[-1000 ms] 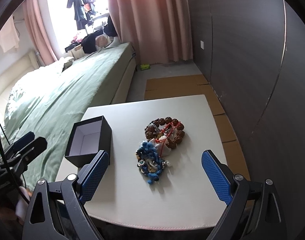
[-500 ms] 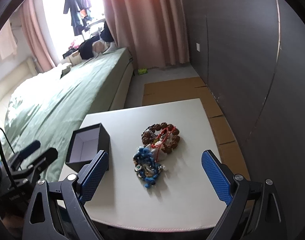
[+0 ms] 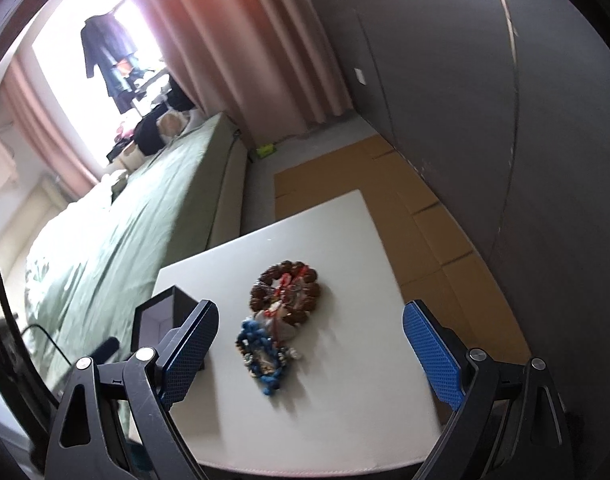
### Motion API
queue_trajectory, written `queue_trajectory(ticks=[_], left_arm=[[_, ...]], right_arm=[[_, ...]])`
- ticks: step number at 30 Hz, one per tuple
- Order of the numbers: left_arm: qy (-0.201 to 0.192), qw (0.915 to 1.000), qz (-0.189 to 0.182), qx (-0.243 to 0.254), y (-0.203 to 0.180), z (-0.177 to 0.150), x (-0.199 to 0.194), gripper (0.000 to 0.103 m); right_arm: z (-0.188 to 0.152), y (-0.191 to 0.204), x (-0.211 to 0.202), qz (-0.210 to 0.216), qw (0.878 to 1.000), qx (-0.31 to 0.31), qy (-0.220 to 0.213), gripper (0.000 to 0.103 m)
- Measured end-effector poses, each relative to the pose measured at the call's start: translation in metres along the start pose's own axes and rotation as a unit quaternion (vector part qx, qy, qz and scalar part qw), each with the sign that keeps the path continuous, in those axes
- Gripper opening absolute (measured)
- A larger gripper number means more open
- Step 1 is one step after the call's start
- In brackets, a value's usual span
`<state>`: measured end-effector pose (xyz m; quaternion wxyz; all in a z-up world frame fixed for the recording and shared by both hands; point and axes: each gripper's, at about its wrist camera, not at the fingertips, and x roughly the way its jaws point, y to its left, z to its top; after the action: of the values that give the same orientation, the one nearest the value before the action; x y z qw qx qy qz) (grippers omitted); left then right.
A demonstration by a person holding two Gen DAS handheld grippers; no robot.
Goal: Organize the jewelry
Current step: 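Close the left gripper on the blue beaded bracelet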
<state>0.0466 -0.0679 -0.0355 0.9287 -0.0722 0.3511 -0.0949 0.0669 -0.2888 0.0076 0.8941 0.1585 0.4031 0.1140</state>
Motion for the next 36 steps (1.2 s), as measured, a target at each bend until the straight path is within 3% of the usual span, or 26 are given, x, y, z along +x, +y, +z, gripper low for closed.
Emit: queue_trajectory(ticks=[5,9,18,23,24,26,28,36], left_arm=[[0.038,0.9992,-0.010,0.009,-0.014,-0.005,0.031,0.068],[0.068,0.9975,-0.005,0.018,-0.020,-0.012,0.056,0.063],[0.093,0.9950,0.024,0.027,-0.018,-0.018,0.090,0.055],[0.111,0.9932,0.027,0.023,-0.012,-0.021,0.102,0.039],[0.112,0.9933,0.023,0.020,-0.010,-0.021,0.102,0.036],[0.112,0.9935,0.017,0.017,-0.008,-0.021,0.101,0.018],[0.104,0.9944,0.015,0.015,-0.006,-0.020,0.096,0.014],[0.056,0.9980,-0.024,-0.018,0.004,-0.004,0.063,0.012]], right_arm=[[0.006,-0.018,0.010,-0.001,1.000,0.025,0.017,0.094],[0.008,-0.028,0.015,0.000,0.999,0.040,0.025,0.094],[0.015,-0.047,0.022,0.006,0.997,0.072,0.032,0.094],[0.017,-0.047,0.029,0.011,0.996,0.074,0.038,0.094],[0.017,-0.046,0.031,0.011,0.996,0.074,0.040,0.094],[0.018,-0.045,0.033,0.013,0.996,0.075,0.044,0.094],[0.017,-0.042,0.037,0.015,0.996,0.074,0.047,0.094],[0.015,-0.025,0.041,0.023,0.997,0.062,0.044,0.094]])
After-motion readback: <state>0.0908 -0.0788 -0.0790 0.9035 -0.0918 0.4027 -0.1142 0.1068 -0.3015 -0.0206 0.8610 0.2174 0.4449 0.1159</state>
